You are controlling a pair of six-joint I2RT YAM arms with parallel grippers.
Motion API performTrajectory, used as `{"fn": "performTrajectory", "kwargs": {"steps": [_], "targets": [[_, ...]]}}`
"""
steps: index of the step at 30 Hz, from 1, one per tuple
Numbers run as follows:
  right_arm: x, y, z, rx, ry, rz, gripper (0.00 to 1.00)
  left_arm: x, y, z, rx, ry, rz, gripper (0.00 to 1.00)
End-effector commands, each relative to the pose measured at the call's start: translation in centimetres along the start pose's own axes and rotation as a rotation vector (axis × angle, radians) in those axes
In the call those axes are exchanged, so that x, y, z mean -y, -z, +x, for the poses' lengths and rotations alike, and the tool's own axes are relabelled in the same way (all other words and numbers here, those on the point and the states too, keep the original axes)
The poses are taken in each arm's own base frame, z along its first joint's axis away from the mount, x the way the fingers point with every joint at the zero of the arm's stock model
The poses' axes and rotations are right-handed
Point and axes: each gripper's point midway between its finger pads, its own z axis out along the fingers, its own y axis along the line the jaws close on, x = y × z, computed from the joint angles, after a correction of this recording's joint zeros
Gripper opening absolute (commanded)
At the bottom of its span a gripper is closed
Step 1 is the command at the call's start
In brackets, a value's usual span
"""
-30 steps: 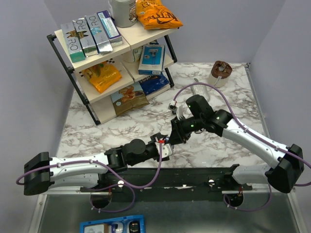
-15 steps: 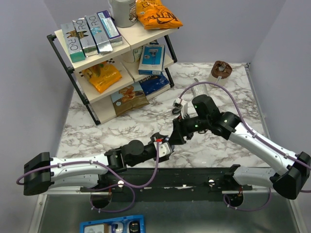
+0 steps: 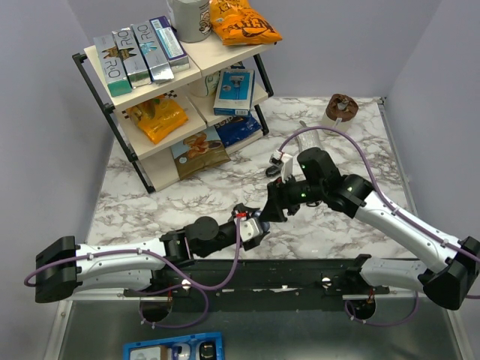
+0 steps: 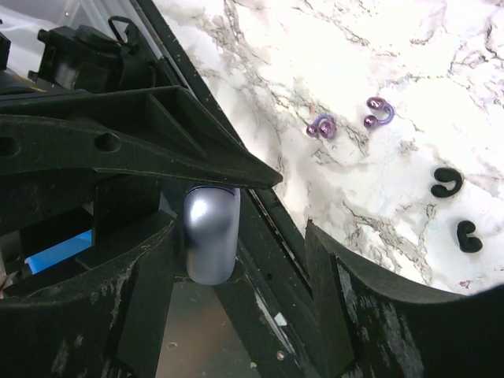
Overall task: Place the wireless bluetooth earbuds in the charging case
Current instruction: Open the charging case.
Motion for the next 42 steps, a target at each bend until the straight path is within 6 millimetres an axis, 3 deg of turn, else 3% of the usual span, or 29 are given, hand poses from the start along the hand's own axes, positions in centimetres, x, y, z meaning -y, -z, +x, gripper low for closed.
{"fn": "performTrajectory", "kwargs": {"steps": [1, 27, 31, 35, 42], "targets": [[0.8, -0.6, 0.3, -0.004, 0.001, 0.033, 0.73, -0.2, -0.2, -1.5, 0.050, 0.020, -0.016, 0.00], [3.3, 0.5, 0.7, 0.026, -0.028, 0.194, 0.69, -0.8, 1.1, -1.4, 0.061, 0.037, -0.044, 0.00], [2.6, 1.0, 0.1, 0.060, -0.013, 0.174, 0.70, -0.9, 1.2, -1.4, 0.062, 0.039, -0.051, 0.00], [0.4, 1.1, -0.8, 0.100, 0.012, 0.058, 0.72, -1.1, 1.1, -1.5, 0.063, 0.034, -0.062, 0.00], [-0.1, 0.2, -0.4, 0.072, 0.005, 0.007, 0.73, -1.2, 0.7, -2.0, 0.072, 0.026, -0.063, 0.00]]}}
